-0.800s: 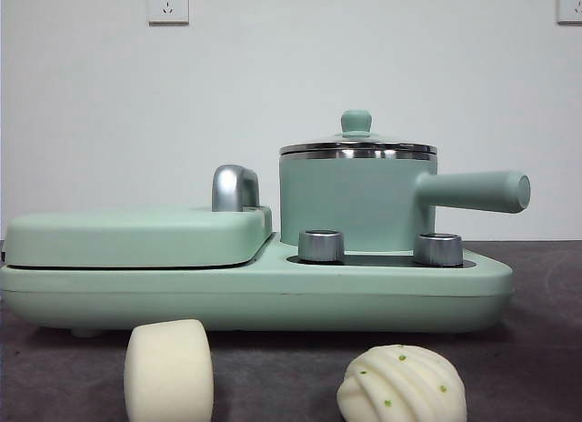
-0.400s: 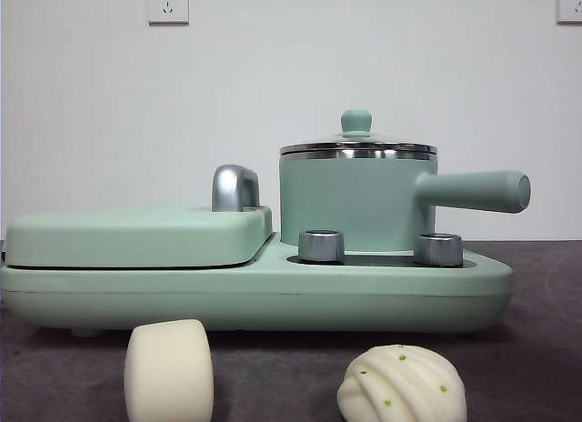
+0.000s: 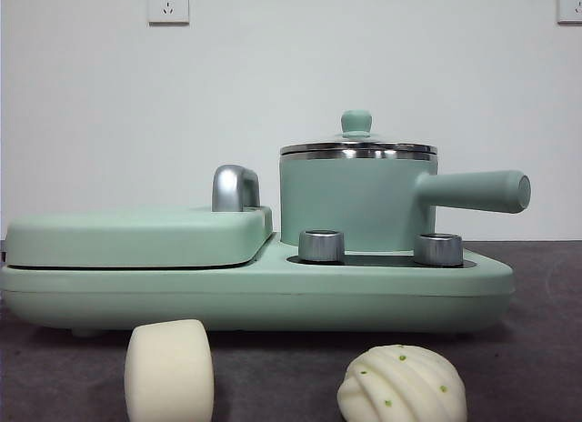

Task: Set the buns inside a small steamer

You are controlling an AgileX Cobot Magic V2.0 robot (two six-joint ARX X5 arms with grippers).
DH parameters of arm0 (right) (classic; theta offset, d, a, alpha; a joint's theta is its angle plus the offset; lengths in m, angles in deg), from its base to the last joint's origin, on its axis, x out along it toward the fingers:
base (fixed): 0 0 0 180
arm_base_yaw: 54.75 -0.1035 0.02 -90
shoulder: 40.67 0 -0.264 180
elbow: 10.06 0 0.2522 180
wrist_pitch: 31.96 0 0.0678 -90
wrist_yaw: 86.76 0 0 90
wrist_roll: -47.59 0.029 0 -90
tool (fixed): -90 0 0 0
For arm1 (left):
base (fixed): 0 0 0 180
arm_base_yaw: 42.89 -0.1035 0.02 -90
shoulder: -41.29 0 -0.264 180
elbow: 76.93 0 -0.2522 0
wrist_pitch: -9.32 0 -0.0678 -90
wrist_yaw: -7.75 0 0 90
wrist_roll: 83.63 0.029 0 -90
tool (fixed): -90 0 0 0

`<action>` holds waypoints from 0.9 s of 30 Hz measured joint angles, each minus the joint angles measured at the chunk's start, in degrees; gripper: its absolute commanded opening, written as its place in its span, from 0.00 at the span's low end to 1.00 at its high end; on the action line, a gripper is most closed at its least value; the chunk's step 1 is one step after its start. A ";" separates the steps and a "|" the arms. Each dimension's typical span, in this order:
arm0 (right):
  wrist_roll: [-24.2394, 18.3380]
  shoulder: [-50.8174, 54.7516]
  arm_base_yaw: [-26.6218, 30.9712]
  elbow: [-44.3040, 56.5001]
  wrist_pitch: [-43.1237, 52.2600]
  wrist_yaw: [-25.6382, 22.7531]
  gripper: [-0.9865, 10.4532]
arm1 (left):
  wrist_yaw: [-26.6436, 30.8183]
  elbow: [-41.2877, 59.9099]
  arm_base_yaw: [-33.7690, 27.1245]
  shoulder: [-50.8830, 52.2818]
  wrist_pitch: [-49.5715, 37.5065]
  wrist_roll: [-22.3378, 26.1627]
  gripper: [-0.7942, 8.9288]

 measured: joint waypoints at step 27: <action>-21.24 -21.53 0.00 -19.58 -11.69 13.31 0.17 | -29.64 -22.29 4.83 -31.17 4.31 8.96 0.24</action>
